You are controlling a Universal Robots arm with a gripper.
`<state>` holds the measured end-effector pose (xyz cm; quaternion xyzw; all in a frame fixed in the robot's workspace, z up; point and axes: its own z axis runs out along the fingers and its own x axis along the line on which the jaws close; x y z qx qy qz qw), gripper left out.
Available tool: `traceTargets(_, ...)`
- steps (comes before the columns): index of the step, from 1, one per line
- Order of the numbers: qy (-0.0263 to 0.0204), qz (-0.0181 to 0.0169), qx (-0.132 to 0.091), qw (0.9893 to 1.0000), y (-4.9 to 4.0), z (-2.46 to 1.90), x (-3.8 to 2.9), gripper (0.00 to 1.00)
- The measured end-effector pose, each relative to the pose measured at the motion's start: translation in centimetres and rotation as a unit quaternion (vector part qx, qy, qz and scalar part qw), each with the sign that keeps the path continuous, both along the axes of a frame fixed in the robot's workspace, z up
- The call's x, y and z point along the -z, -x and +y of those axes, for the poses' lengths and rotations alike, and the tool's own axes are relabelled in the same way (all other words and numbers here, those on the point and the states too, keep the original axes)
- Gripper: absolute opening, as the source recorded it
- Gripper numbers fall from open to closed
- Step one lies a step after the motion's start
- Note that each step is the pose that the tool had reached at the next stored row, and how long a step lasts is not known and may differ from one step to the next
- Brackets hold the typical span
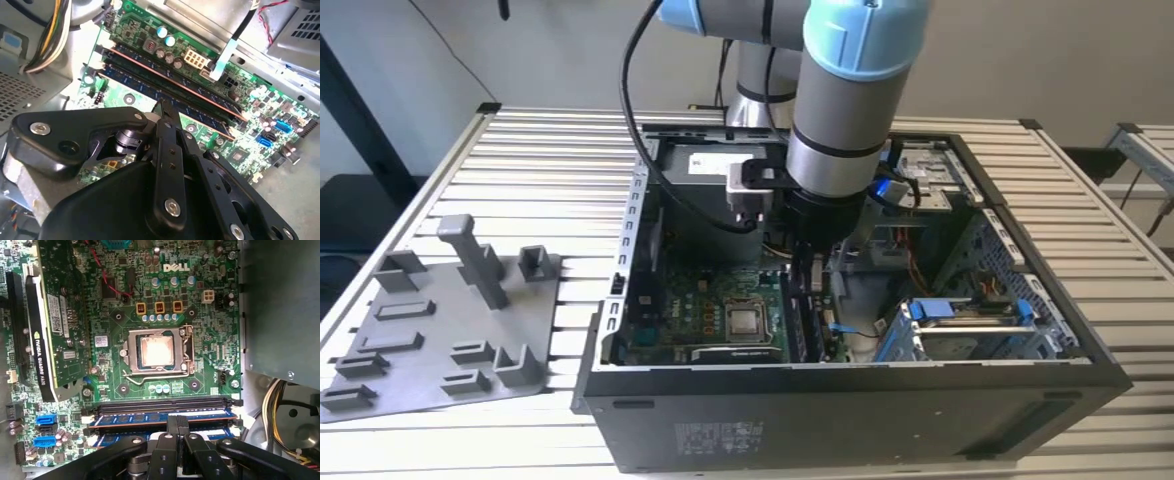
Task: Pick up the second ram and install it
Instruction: 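Press down the second ram until it locks into place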
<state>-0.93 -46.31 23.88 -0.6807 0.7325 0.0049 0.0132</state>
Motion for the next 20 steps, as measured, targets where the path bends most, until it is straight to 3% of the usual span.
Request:
traceTargets(2,-0.0002,0.0000,-0.001,1.0000,0.00,-0.19,0.18,0.11)
traceTargets(12,0.0008,0.0002,-0.003,1.0000,0.01,-0.24,1.94,0.11)
traceTargets(14,0.0005,0.0002,-0.003,1.0000,0.00,-0.23,2.04,0.11)
traceTargets(16,-0.0010,-0.0002,-0.003,1.0000,-0.01,-0.17,1.71,0.11)
traceTargets(20,-0.0001,0.0000,-0.003,1.0000,0.00,-0.21,-0.01,0.11)
